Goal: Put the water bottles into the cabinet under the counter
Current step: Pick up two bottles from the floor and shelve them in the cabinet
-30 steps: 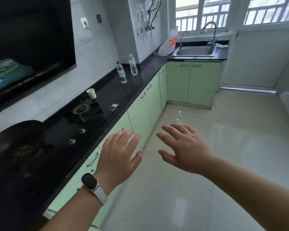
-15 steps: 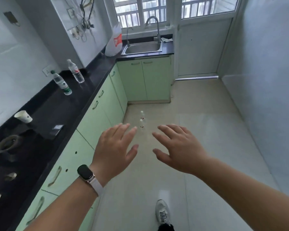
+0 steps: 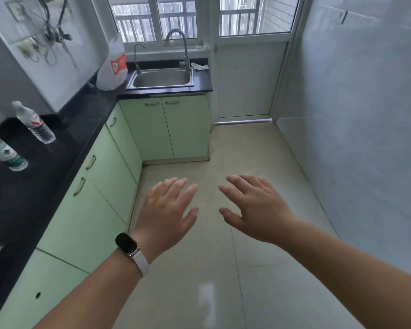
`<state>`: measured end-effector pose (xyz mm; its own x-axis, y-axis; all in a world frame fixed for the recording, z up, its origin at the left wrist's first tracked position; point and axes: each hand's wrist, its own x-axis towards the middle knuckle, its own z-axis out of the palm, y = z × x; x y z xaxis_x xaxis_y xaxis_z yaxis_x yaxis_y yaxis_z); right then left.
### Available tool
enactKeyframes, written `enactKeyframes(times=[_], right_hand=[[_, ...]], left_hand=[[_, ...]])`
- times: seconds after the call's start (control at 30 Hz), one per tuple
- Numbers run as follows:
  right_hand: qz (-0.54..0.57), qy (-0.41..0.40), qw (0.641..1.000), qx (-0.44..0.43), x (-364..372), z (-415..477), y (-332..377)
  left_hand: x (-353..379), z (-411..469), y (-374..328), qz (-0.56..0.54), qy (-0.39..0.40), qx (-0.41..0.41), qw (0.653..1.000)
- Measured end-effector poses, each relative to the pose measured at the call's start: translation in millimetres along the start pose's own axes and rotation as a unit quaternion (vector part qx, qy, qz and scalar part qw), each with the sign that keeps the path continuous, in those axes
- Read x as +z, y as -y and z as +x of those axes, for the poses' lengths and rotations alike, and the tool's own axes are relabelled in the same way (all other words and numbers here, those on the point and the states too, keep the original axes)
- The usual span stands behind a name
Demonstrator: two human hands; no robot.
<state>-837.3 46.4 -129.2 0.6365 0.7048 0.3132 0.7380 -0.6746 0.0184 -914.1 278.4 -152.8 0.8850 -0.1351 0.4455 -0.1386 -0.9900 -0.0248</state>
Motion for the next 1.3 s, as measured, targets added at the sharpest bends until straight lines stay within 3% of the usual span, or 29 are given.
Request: enactKeyframes(times=[0.27,0.83,1.3], right_hand=[[0.019,-0.011,1.0,-0.013,32.4,72.1,-66.8],[0.088,-0.01,0.981,-0.172,114.4,275.8,-291.3],[0.123,0.031,0.956,-0.264,169.3,411.3,-283.7]], left_hand=[[43.6,74.6,21.9,0.007,0.0,-0.014,1.0],[145.2,296.6,20.6,0.116,0.031,-0.145,0.982],[186.2,337.7,105.9,0.135,0.041,-0.249,0.958]])
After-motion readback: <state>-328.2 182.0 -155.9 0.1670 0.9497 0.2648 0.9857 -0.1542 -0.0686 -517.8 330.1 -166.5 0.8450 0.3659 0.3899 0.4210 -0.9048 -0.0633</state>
